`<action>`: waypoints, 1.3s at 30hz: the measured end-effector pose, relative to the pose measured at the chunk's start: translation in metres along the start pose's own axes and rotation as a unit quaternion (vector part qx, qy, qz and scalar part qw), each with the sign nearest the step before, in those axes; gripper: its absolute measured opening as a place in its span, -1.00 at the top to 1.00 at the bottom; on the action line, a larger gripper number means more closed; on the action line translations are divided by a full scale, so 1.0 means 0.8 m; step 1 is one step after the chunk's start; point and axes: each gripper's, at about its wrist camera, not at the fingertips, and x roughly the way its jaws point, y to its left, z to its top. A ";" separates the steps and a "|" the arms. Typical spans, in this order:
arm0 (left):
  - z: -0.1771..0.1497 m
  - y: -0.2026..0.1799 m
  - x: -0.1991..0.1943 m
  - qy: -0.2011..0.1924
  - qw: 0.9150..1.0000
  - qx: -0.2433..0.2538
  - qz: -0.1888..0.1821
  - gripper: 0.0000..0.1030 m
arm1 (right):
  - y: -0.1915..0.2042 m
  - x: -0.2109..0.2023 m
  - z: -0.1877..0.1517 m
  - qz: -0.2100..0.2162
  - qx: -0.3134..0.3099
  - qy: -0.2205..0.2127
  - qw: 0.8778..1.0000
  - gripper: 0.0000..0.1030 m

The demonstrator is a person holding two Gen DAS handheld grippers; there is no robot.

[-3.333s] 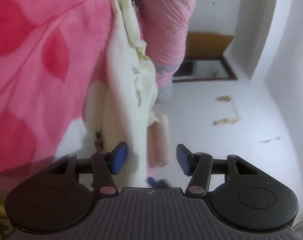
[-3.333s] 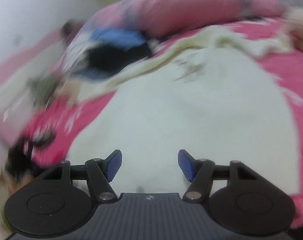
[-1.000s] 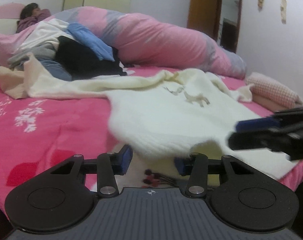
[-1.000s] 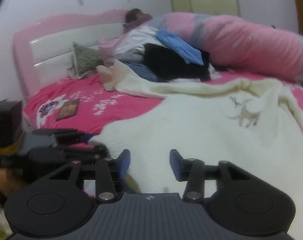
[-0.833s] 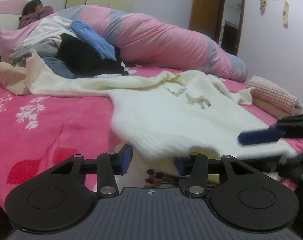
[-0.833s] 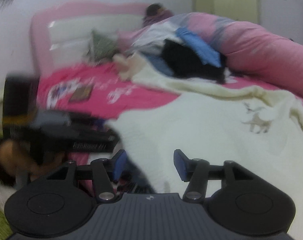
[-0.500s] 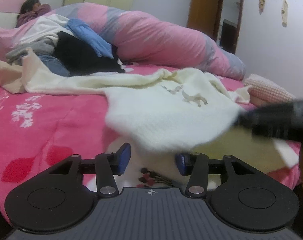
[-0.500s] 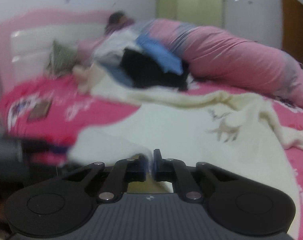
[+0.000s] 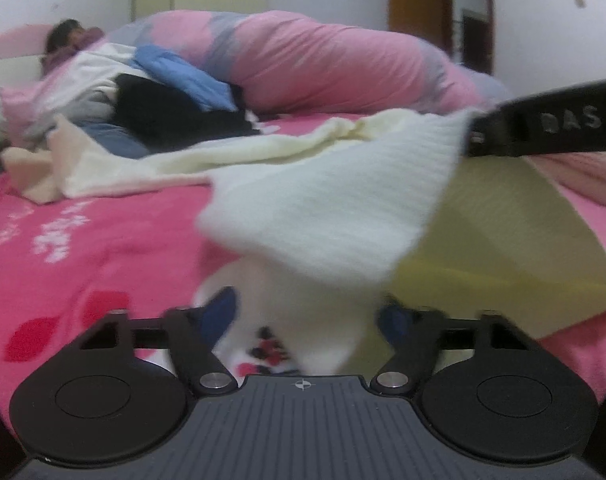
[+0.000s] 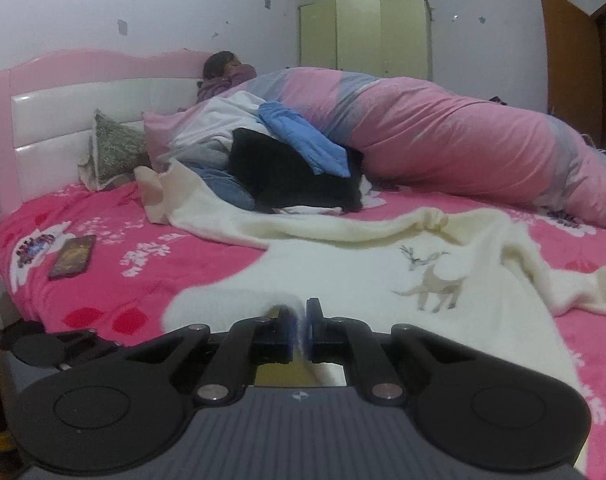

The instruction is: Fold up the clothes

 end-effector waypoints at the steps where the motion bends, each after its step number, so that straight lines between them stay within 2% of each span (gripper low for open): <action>1: 0.000 0.007 0.001 0.008 1.000 -0.014 0.002 0.59 | -0.002 0.002 -0.003 -0.005 -0.004 0.002 1.000 0.88; 3: -0.001 0.024 0.003 0.025 0.998 -0.053 -0.003 0.93 | -0.006 0.005 -0.008 -0.016 -0.012 0.006 1.000 0.88; 4: -0.001 0.031 -0.003 0.020 0.998 -0.065 -0.006 0.97 | -0.006 0.006 -0.008 -0.020 -0.020 0.006 1.000 0.88; 8: 0.005 0.055 -0.051 -0.028 0.994 -0.106 -0.024 0.98 | 0.006 -0.018 0.003 -0.017 -0.075 -0.032 0.997 0.88; 9: 0.005 0.062 -0.058 -0.028 0.991 -0.124 -0.033 0.98 | 0.015 -0.022 -0.001 -0.014 -0.104 -0.035 0.994 0.88; 11: 0.003 0.077 -0.062 -0.011 0.985 -0.163 -0.052 0.98 | 0.031 -0.031 -0.008 -0.008 -0.161 -0.039 0.986 0.88; 13: -0.007 0.091 -0.055 0.016 0.976 -0.206 -0.063 0.99 | 0.048 -0.023 -0.030 -0.006 -0.214 -0.006 0.977 0.88; 15: -0.018 0.102 -0.049 0.038 0.968 -0.238 -0.070 0.99 | 0.062 -0.013 -0.055 -0.020 -0.270 0.028 0.962 0.89; 16: -0.021 0.106 -0.048 0.044 0.966 -0.246 -0.074 0.99 | 0.069 -0.008 -0.068 -0.028 -0.298 0.044 0.953 0.90; 20: -0.032 0.115 -0.035 0.065 0.961 -0.256 -0.083 0.98 | 0.080 -0.007 -0.074 -0.037 -0.308 0.043 0.950 0.90; 22: -0.041 0.117 -0.026 0.072 0.959 -0.258 -0.090 0.98 | 0.082 0.010 -0.089 -0.035 -0.328 0.071 0.941 0.91; 23: -0.043 0.119 -0.026 0.068 0.960 -0.254 -0.098 0.98 | 0.084 0.017 -0.098 -0.027 -0.332 0.085 0.939 0.92; 25: -0.046 0.124 -0.029 0.061 0.961 -0.243 -0.119 0.97 | 0.093 0.019 -0.114 -0.029 -0.354 0.085 0.931 0.93; 28: -0.054 0.138 -0.034 0.067 0.955 -0.244 -0.154 0.95 | 0.097 0.014 -0.115 -0.026 -0.354 0.080 0.932 0.93; 29: -0.056 0.143 -0.038 0.068 0.954 -0.245 -0.160 0.88 | 0.098 0.014 -0.116 -0.026 -0.354 0.079 0.931 0.93; 31: -0.060 0.153 -0.046 0.068 0.952 -0.248 -0.168 0.50 | 0.098 0.016 -0.119 -0.028 -0.359 0.077 0.930 0.93; 33: -0.063 0.162 -0.054 0.069 0.948 -0.254 -0.177 0.25 | 0.098 0.017 -0.120 -0.028 -0.362 0.074 0.929 0.93; 35: -0.061 0.171 -0.054 0.073 0.941 -0.270 -0.189 0.14 | 0.096 0.016 -0.121 -0.027 -0.358 0.071 0.931 0.93; 37: -0.057 0.177 -0.048 0.080 0.933 -0.291 -0.196 -0.05 | 0.095 0.014 -0.123 -0.027 -0.355 0.068 0.932 0.93; 39: -0.050 0.180 -0.042 0.086 0.926 -0.304 -0.208 -0.06 | 0.095 0.013 -0.124 -0.028 -0.355 0.065 0.932 0.93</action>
